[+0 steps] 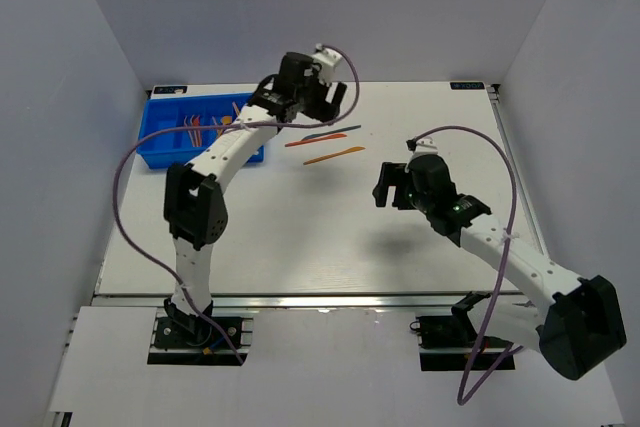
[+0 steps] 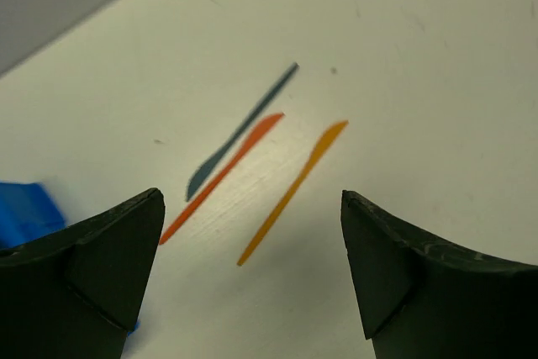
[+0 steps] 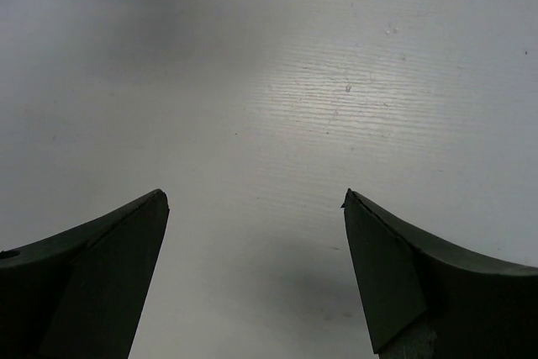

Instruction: Sort the eating utensils into containers

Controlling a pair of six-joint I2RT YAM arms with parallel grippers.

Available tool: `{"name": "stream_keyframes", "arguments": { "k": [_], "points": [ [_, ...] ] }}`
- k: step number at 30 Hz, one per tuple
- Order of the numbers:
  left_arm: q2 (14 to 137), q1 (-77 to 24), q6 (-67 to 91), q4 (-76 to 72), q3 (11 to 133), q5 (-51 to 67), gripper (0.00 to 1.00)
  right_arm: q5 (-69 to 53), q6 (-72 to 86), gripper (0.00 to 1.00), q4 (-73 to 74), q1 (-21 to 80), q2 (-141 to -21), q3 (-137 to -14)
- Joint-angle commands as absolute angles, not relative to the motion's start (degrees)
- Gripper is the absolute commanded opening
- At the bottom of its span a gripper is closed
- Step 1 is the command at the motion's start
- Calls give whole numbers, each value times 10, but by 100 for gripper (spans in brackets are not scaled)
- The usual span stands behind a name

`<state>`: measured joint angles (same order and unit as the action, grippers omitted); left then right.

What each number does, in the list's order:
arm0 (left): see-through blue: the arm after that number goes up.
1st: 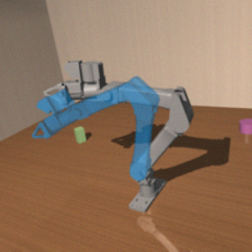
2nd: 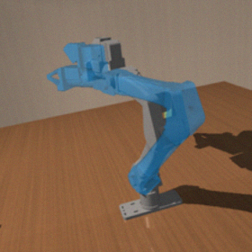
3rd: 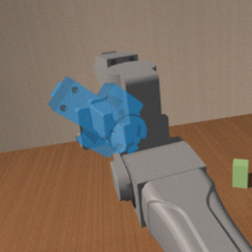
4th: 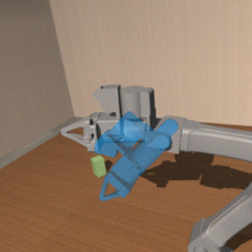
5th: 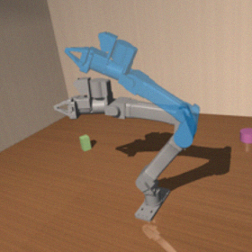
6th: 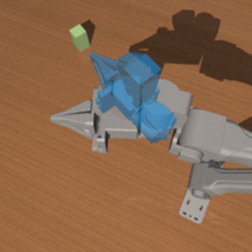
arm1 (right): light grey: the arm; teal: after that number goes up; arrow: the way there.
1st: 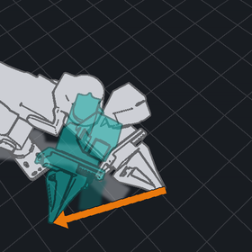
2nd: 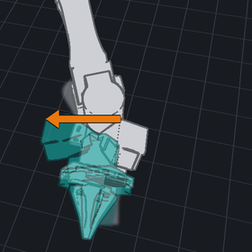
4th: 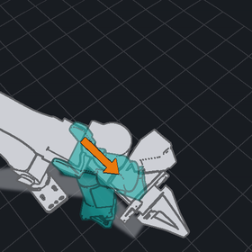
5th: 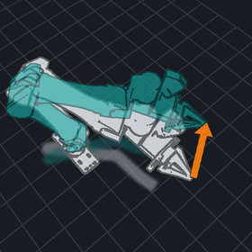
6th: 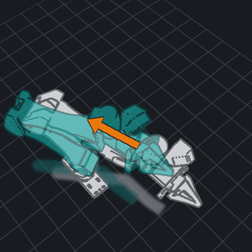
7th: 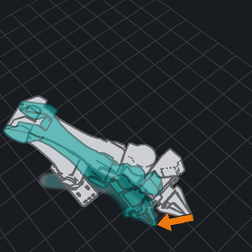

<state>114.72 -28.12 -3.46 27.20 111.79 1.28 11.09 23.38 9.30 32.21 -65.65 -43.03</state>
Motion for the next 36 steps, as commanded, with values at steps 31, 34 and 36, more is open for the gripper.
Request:
{"name": "stream_keyframes", "arguments": {
  "k": [31,34,36],
  "points": [
    [1397,-303,-189,391,1155,85,63,5,167,89,134,321,-530,-389],
    [1404,-303,-188,392,1153,85,58,5,166,89,131,321,-527,-388],
    [1405,-304,-188,400,1154,91,40,5,166,89,131,321,-526,-386]
  ]
}}
